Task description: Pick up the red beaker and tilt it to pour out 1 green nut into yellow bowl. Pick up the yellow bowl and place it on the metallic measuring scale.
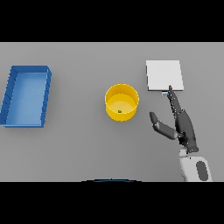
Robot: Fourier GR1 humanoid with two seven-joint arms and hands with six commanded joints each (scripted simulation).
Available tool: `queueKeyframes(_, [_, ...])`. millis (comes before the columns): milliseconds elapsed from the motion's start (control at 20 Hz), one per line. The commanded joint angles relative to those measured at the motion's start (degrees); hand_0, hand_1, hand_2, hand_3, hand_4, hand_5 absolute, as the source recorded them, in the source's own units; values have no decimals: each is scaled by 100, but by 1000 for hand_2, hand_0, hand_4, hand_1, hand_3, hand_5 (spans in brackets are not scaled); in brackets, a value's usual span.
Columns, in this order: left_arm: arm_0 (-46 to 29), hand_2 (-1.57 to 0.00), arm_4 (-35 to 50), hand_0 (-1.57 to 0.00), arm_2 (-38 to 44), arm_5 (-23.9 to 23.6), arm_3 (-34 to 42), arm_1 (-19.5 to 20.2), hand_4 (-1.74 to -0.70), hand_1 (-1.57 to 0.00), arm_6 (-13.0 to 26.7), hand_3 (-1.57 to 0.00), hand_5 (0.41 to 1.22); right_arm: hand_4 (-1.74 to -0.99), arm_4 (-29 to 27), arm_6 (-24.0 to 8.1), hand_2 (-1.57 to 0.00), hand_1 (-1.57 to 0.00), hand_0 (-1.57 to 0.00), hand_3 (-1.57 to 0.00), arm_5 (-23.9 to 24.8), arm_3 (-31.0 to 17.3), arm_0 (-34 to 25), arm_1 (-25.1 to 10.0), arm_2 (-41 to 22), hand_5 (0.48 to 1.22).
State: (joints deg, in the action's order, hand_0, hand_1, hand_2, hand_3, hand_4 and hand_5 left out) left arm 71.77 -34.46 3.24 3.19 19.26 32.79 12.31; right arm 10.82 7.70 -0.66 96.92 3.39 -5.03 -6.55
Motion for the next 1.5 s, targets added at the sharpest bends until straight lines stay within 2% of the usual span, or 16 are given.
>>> queueKeyframes(0, [-230,-1571,165,-1571,144,-116,175,8,-1741,-1571,222,-1567,1221,-1138,-12,-20,1,1,1,1,0,-27,-24,-12,20,648])
queueKeyframes(100, [-748,-1571,449,-1571,330,-215,639,-37,-1741,-1571,533,-1568,1221,-1129,-16,-52,1,1,1,1,-13,-67,-11,20,-7,659])
queueKeyframes(250, [-1919,-1571,819,-1571,418,-351,1689,-237,-1741,-1571,730,-1570,1221,-1141,-61,218,1,1,1,1,-75,-85,136,-65,36,673])
queueKeyframes(400, [-2954,-1571,1112,-1571,473,-460,2810,-500,-1741,-1571,985,-1570,1221,-1166,-12,243,1,1,1,1,-53,-92,122,-97,38,676])
queueKeyframes(500, [-3344,-1571,1220,-1571,473,-508,3369,-672,-1741,-1571,1213,-1571,1151,-1174,29,141,1,1,1,1,-28,-71,97,-57,4,676])
queueKeyframes(550, [-3577,-1571,1275,-1571,479,-521,3614,-724,-1741,-1571,1284,-1571,1098,-1171,-4,213,1,1,1,1,-33,-25,140,-74,25,677])
queueKeyframes(700, [-3879,-1571,1322,-1571,504,-592,4027,-798,-1741,-1571,1639,-1571,925,-1157,-12,72,1,1,1,1,-20,-65,59,-42,24,671])
queueKeyframes(750, [-3940,-1571,1353,-1571,512,-543,4101,-808,-1655,-1571,1785,-1571,868,-1155,-57,101,1,1,1,1,-58,-100,79,-56,44,669])
queueKeyframes(800, [-3994,-1526,1381,-1571,495,-461,4245,-804,-1521,-1571,1850,-1525,818,-1155,-75,102,1,1,1,1,-63,-112,71,-38,43,670])
queueKeyframes(850, [-4114,-1276,1497,-1469,425,-167,4494,-764,-1369,-1344,1700,-1318,774,-1153,-54,65,1,1,1,1,-48,-126,30,-24,32,670])
queueKeyframes(900, [-4269,-1021,1668,-1175,418,109,4686,-737,-1232,-1075,1646,-1055,737,-1151,-46,66,1,1,1,1,-35,-117,45,-63,61,670])
queueKeyframes(950, [-4277,-817,1897,-940,475,366,4776,-730,-1126,-860,1700,-843,705,-1149,-29,107,1,1,1,1,-42,-95,55,-84,52,670])
queueKeyframes(1050, [-4370,-522,2110,-601,489,766,4929,-614,-976,-550,1822,-539,664,-1153,-73,144,1,1,1,1,-81,-125,76,-76,54,670])
queueKeyframes(1200, [-4327,-267,1877,-307,245,986,4863,-489,-843,-281,1951,-276,632,-1155,-54,206,1,1,1,1,-85,-127,83,-61,26,670])
queueKeyframes(1350, [-4325,-136,1652,-157,122,943,4767,-432,-801,-143,1972,-141,627,-1158,122,159,1,1,1,1,49,-125,70,-65,3,665])
queueKeyframes(1450, [-4300,-87,1553,-100,82,805,4724,-457,-783,-91,1763,-90,631,-1154,192,144,1,1,1,1,96,-181,38,-13,-38,657])
